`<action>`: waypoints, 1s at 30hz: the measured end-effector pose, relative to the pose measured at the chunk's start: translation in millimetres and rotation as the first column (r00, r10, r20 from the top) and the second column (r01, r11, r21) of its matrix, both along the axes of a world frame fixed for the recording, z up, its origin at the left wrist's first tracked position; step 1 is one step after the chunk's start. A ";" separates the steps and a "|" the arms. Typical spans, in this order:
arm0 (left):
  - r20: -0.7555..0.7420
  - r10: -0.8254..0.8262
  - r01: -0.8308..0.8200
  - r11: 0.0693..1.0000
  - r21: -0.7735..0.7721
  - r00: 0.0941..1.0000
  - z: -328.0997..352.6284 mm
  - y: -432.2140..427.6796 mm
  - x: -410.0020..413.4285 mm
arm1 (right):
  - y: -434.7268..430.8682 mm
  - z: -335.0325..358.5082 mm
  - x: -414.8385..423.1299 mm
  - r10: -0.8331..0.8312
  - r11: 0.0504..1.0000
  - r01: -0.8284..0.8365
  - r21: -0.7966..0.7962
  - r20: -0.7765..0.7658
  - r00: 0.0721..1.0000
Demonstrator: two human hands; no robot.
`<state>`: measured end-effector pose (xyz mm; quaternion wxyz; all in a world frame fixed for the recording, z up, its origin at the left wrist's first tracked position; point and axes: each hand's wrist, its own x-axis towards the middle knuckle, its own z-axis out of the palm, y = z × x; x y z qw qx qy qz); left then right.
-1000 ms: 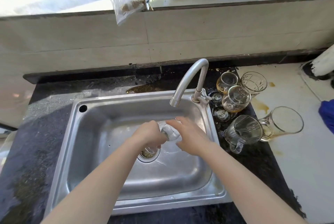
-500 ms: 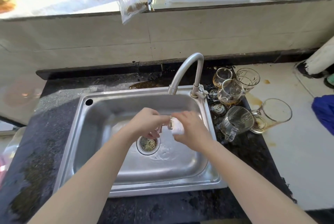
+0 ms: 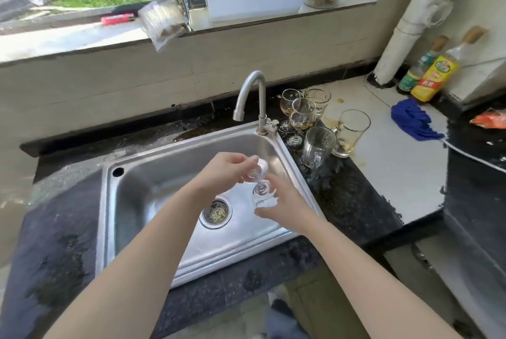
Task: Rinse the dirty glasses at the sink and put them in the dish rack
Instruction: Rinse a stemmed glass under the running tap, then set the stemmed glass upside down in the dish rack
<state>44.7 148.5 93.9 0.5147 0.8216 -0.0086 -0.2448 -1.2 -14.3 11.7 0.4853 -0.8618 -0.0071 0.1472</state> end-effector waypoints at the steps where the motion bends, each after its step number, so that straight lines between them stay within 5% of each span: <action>1: 0.020 0.003 -0.003 1.000 -0.008 1.000 5.7 -5.6 -4.1 | 1.1 3.8 -9.2 -0.036 0.999 0.035 0.040 0.016 0.999; 5: 0.051 -0.080 0.080 0.997 0.008 0.995 24.6 -42.3 -20.7 | -12.0 33.2 -44.2 -0.283 0.948 0.271 0.168 0.048 0.958; 10: 0.031 -0.263 0.262 0.965 0.022 0.964 37.3 -112.7 -55.8 | -59.8 50.5 -100.7 -0.468 0.870 0.489 -0.062 0.210 0.859; 19: 0.109 -0.535 0.545 0.832 -0.107 0.838 34.2 -279.3 -175.3 | -186.9 78.6 -266.0 -0.836 0.542 0.836 0.083 0.159 0.526; 30: 0.190 -0.850 0.854 0.513 0.082 0.492 12.2 -465.7 -409.1 | -321.1 85.2 -528.0 -0.965 0.161 0.986 -0.032 0.203 0.164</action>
